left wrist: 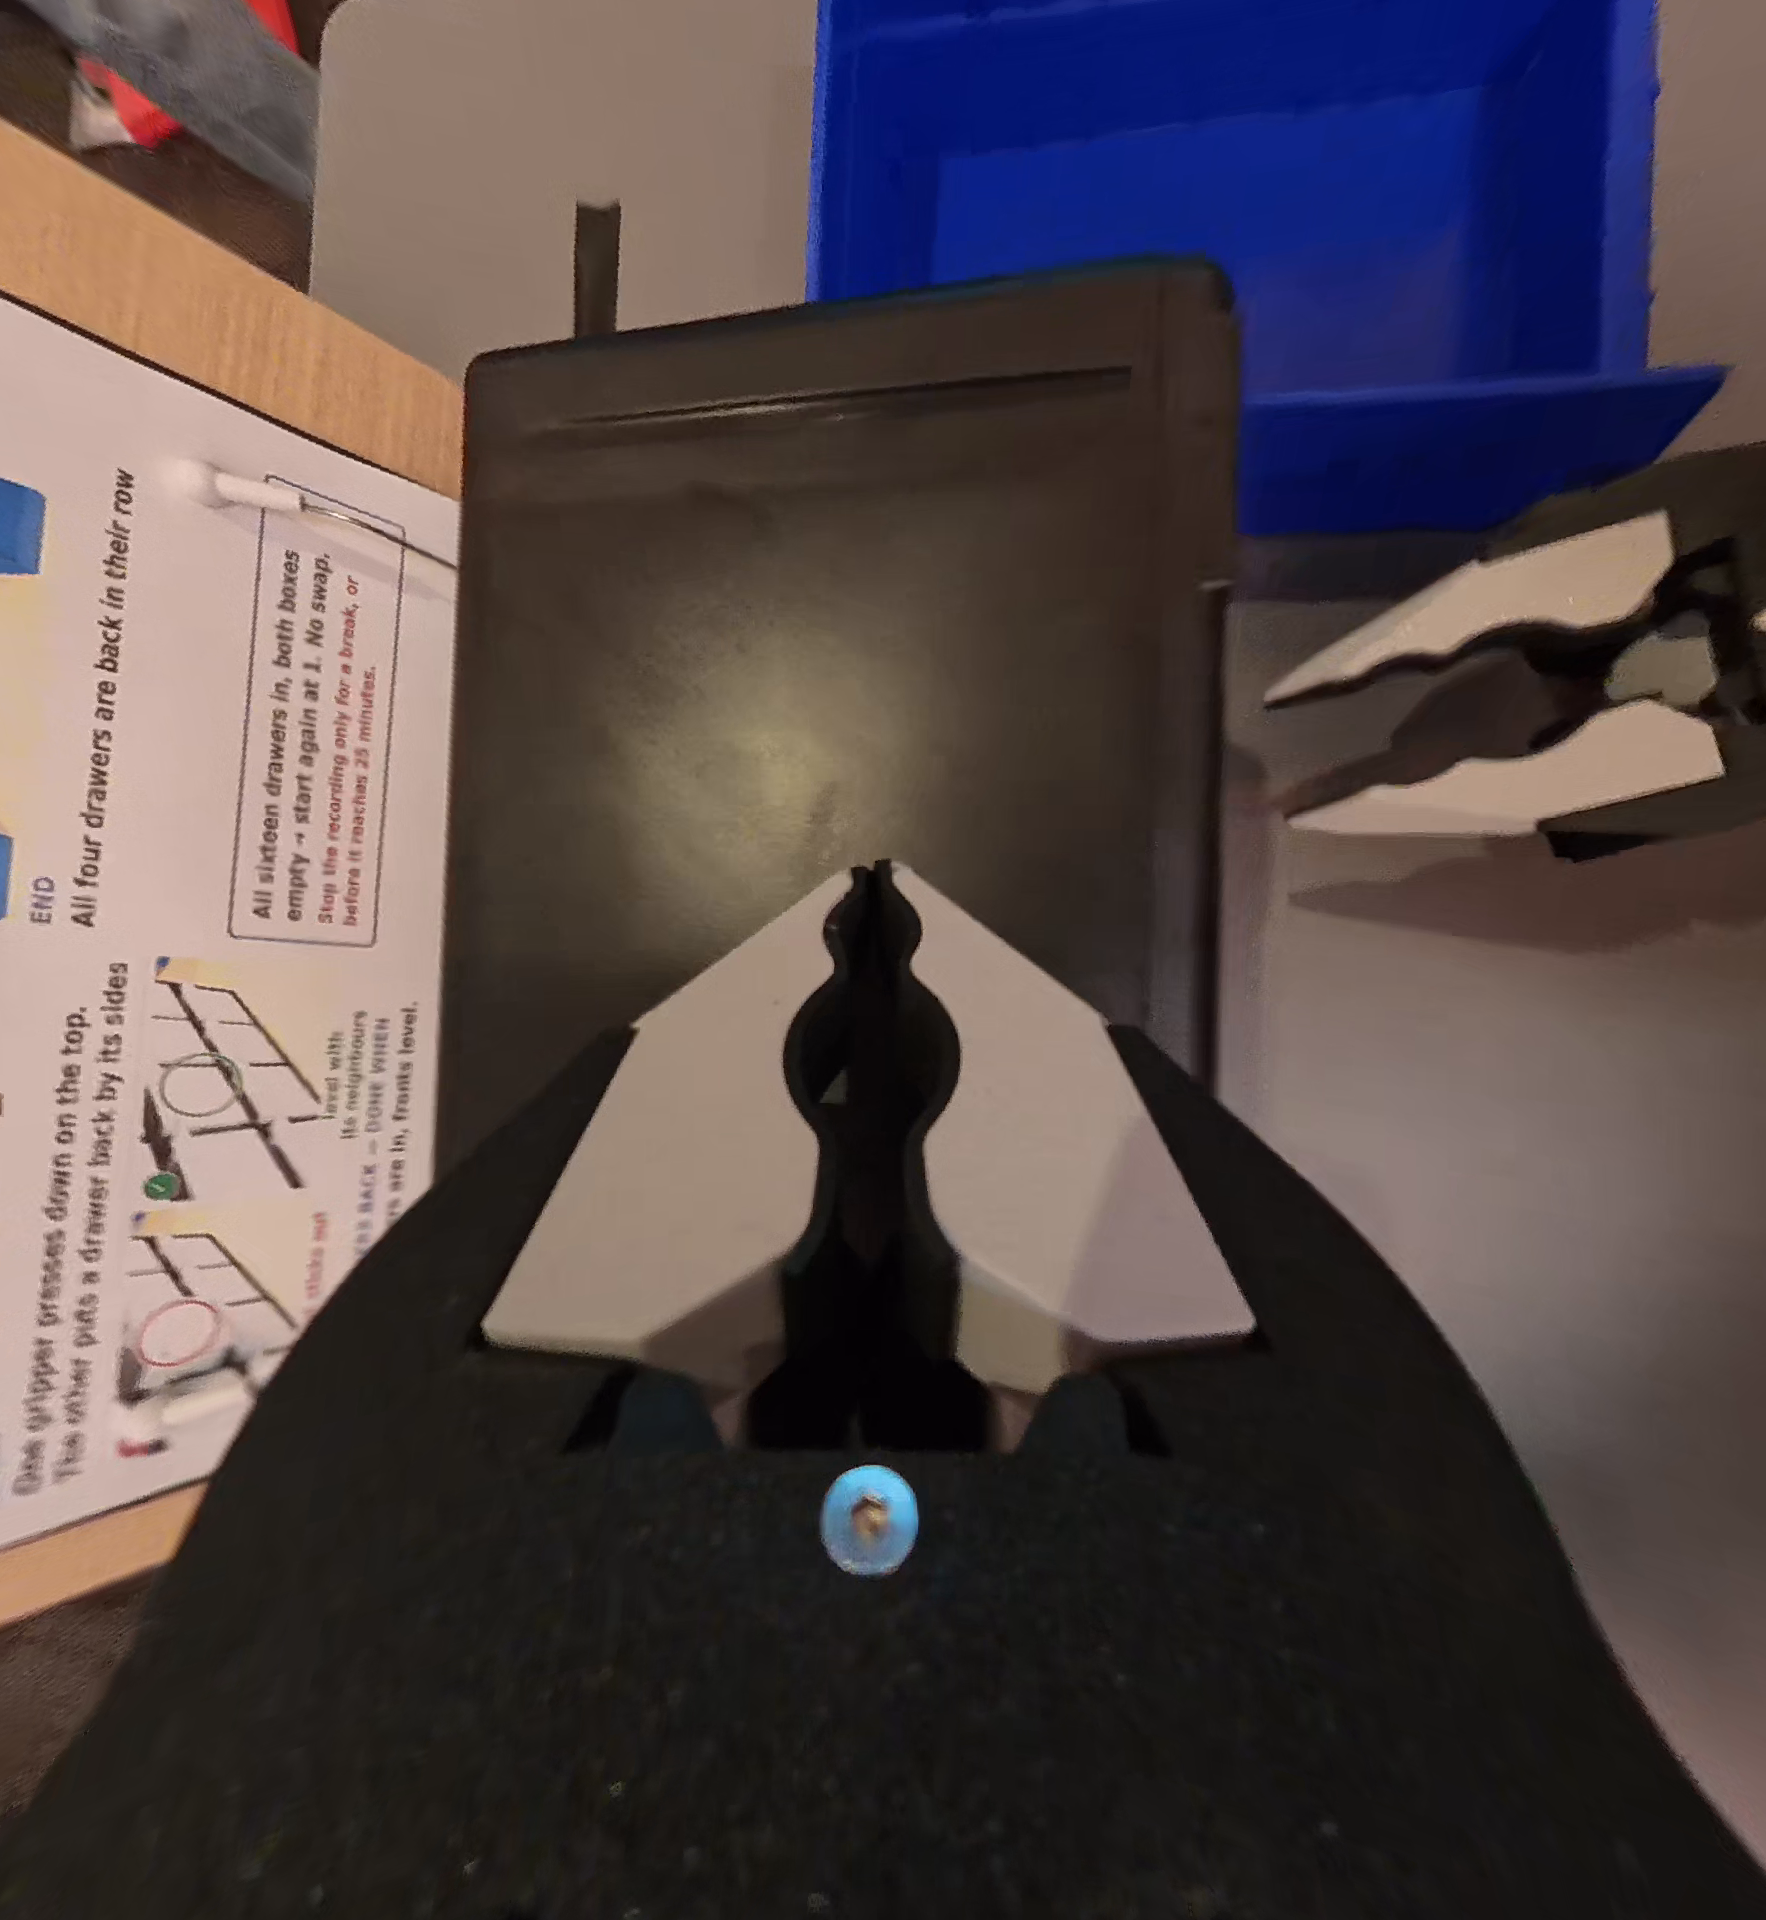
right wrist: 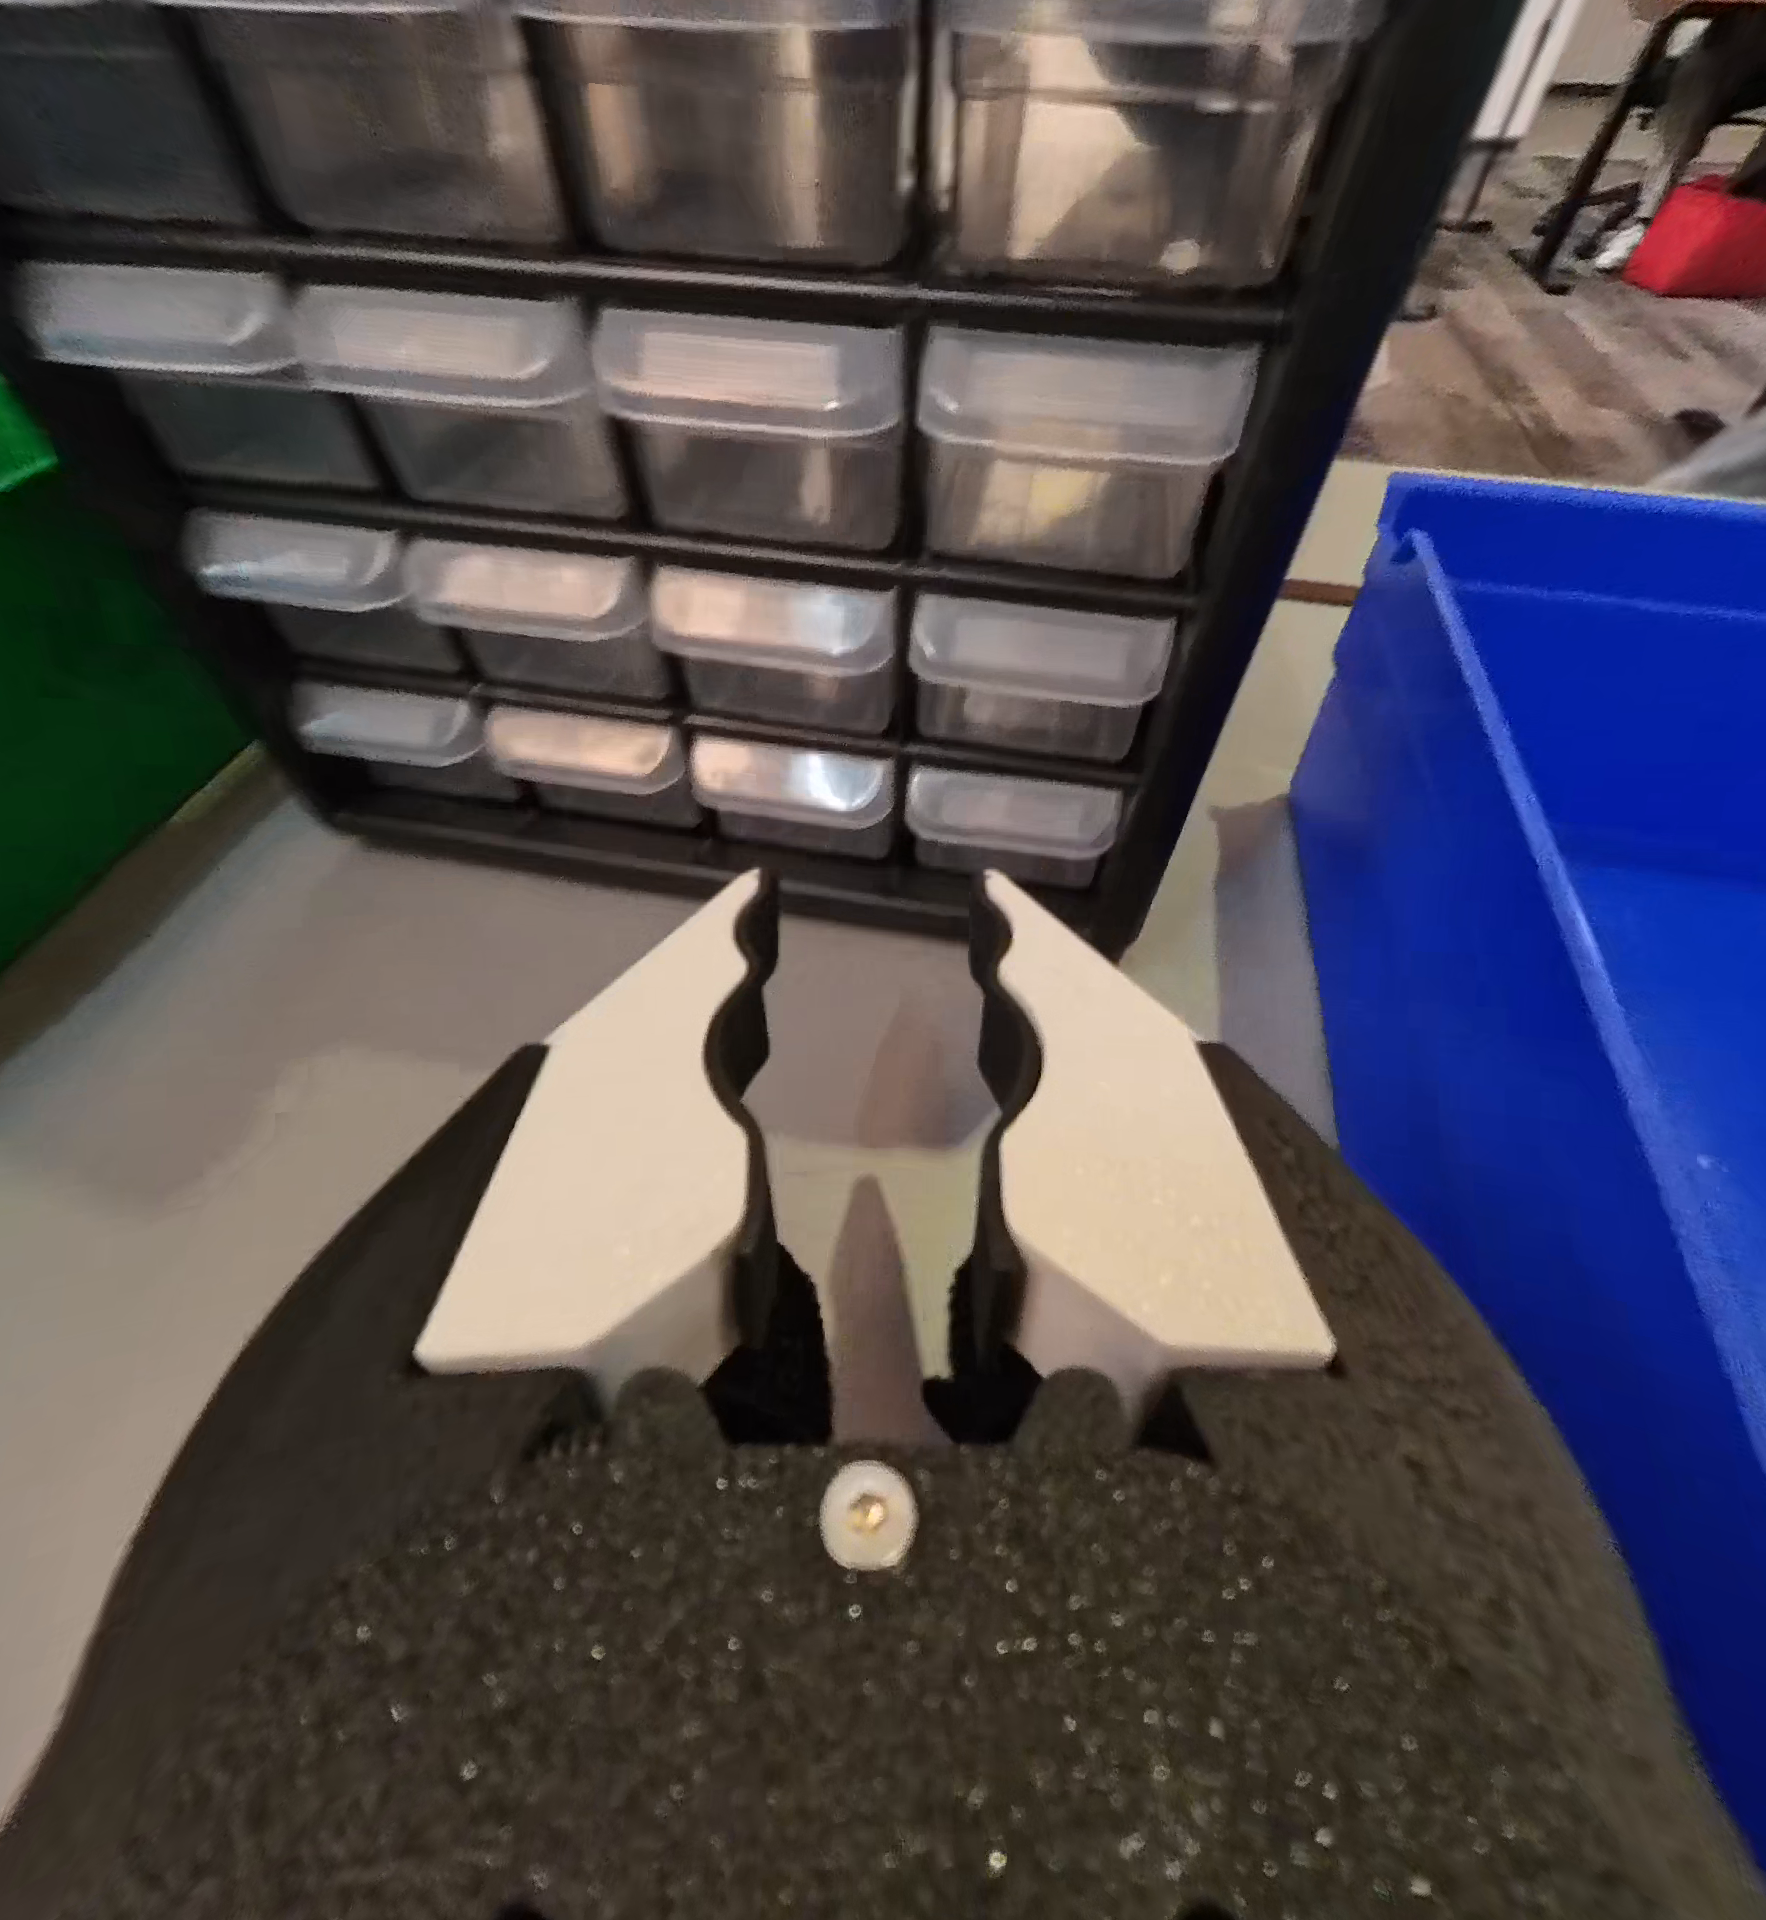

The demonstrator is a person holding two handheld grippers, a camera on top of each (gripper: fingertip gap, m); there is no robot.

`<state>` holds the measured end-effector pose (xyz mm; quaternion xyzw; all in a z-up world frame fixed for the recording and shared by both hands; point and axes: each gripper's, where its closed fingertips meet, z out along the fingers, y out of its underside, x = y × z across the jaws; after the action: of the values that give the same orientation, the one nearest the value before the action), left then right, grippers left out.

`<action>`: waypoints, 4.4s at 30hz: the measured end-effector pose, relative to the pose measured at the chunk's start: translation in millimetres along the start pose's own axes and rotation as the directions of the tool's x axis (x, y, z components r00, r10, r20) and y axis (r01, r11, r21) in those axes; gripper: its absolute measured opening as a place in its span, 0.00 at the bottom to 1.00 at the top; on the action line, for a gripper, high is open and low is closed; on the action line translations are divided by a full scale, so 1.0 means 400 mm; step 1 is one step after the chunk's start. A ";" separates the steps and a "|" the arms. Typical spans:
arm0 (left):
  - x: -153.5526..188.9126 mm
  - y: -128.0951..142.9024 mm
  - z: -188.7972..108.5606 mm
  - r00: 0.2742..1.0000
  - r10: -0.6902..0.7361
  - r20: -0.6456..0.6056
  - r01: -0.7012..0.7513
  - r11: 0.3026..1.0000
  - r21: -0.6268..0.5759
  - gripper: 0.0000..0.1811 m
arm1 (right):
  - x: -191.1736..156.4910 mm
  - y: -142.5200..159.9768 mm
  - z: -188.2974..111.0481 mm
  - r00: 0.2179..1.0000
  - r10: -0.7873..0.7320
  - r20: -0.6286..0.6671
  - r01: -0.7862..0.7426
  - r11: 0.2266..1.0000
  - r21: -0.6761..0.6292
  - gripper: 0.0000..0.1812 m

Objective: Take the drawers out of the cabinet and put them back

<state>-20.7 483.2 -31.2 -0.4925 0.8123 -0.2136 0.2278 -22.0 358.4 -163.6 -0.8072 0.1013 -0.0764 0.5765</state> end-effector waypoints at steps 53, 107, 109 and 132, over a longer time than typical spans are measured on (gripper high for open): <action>0.799 0.471 -0.159 0.498 -0.778 0.384 0.503 0.620 0.603 0.09 | -0.068 0.108 -0.301 0.974 -0.012 0.227 0.024 0.999 -0.047 0.22; 0.842 0.434 -0.070 0.591 -0.636 0.497 0.486 0.772 0.410 0.10 | -0.253 -0.552 0.113 0.295 -0.533 0.793 0.919 0.385 -0.084 0.00; 0.841 0.441 -0.062 0.590 -0.635 0.498 0.495 0.772 0.398 0.10 | -0.247 -0.509 0.155 0.251 -0.493 0.833 0.959 0.243 -0.146 0.00; 0.711 0.423 -0.052 0.427 -0.780 0.458 0.565 0.625 0.538 0.14 | -0.255 -0.421 0.245 0.265 -0.386 0.884 0.964 0.072 -0.258 0.00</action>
<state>-268.8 302.0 -156.4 -0.7777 0.3629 -0.2217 0.4629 -84.5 526.7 -36.5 -0.8654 -0.4993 -0.0403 0.0108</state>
